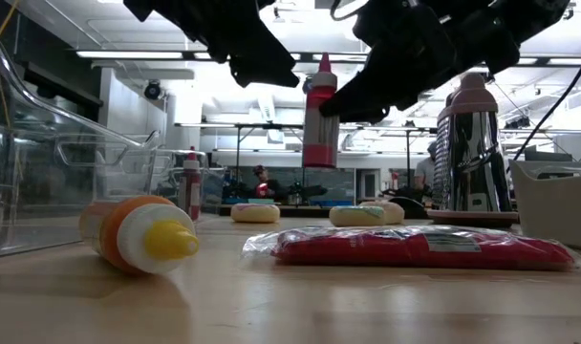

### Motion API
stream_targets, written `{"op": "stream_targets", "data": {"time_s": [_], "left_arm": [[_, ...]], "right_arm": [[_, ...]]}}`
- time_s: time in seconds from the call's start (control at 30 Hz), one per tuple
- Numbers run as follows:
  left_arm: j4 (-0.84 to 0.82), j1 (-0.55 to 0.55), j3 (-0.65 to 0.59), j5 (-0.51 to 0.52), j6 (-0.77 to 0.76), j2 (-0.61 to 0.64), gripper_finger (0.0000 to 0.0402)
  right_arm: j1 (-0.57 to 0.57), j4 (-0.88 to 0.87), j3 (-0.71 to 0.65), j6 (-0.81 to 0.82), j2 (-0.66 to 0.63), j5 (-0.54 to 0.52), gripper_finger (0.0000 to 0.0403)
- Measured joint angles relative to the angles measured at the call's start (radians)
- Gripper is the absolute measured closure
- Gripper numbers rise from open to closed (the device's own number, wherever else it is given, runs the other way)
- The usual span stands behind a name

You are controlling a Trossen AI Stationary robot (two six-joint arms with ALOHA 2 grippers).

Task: Pick & Place Food Item
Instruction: Put the pink food coloring bottle into the top transparent bin

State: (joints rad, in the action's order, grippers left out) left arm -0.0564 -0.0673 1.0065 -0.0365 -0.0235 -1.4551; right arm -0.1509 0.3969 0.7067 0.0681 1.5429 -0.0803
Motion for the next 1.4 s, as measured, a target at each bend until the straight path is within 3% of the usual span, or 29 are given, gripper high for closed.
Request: {"op": "stream_targets", "data": {"time_s": [0.2,1.4], "left_arm": [[0.035,0.0,0.0,-0.002,0.0,0.0,0.0176],[0.109,-0.003,0.0,-0.001,0.062,0.0,0.0175]], "right_arm": [[0.0,0.003,0.02,-0.023,0.0,0.0,0.0273],[0.003,0.003,0.087,-0.107,0.0,-0.025,0.0273]]}}
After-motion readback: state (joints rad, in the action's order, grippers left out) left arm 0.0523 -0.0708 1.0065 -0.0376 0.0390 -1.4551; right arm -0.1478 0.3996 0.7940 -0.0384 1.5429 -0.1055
